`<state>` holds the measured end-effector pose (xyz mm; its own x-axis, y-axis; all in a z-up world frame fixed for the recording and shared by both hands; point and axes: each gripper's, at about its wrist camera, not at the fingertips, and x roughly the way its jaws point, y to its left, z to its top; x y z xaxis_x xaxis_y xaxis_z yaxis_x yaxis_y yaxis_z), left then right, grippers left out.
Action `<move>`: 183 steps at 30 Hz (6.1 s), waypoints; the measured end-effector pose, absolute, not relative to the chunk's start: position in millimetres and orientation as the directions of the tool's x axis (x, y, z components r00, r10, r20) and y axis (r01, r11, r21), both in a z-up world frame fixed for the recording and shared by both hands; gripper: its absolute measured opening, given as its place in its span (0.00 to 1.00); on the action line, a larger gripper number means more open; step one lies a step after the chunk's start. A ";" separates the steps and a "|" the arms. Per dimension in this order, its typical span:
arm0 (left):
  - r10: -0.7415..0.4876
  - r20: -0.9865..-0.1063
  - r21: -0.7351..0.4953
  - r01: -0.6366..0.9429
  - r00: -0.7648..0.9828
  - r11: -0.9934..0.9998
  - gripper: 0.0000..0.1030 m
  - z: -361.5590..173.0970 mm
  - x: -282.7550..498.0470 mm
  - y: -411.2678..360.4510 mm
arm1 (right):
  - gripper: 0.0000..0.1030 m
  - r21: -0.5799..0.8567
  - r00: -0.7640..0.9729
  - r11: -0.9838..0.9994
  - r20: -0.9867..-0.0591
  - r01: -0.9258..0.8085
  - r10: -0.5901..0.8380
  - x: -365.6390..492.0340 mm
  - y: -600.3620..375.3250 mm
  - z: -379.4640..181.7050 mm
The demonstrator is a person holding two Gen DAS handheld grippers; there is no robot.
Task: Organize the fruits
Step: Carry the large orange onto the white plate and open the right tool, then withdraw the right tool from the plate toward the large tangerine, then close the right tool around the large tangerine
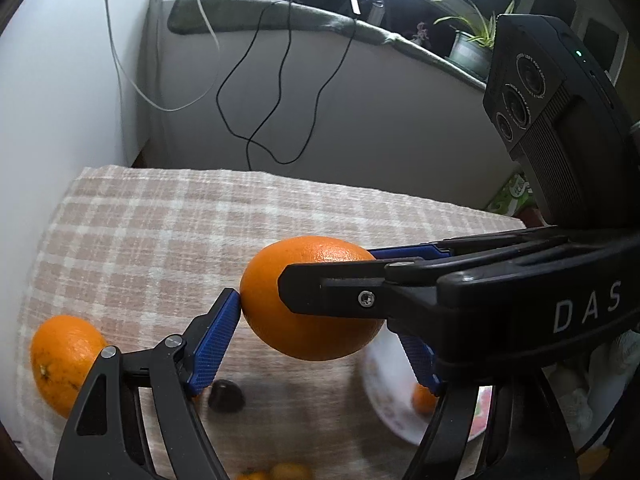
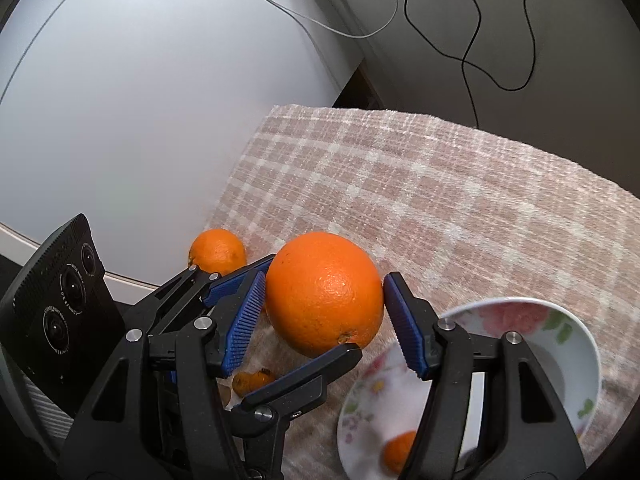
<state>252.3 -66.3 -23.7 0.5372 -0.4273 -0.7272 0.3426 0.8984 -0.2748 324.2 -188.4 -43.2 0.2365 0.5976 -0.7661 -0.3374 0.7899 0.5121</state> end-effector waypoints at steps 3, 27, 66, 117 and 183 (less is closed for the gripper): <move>-0.435 -0.721 -0.272 0.357 0.540 0.894 0.74 -18.9 247.6 -77.4 | 0.63 0.506 0.249 0.794 -0.766 -0.337 0.593 316.8 -198.8 -37.0; -0.502 -0.713 -0.304 0.429 0.490 0.851 0.74 -16.8 225.0 -151.6 | 0.63 0.512 0.298 0.814 -0.760 -0.275 0.578 274.6 -295.7 -26.4; -0.475 -0.756 -0.295 0.415 0.449 0.861 0.74 -41.2 226.5 -163.6 | 0.63 0.555 0.248 0.804 -0.765 -0.212 0.594 271.8 -301.1 -60.5; -0.395 -0.680 -0.299 0.259 0.618 0.919 0.77 -10.6 161.9 -30.5 | 0.73 0.442 0.494 0.839 -0.678 -0.319 0.545 233.0 -273.5 -0.3; -0.335 -0.694 -0.413 0.029 0.637 0.910 0.70 -74.5 212.7 95.2 | 0.61 0.533 0.089 0.707 -0.766 -0.465 0.636 317.2 -12.1 -76.1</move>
<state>212.7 95.2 -74.5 0.6374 -0.3349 -0.6939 0.0293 0.9105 -0.4125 317.2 -12.1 -76.1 0.0892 0.6362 -0.7664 -0.4649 0.7071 0.5328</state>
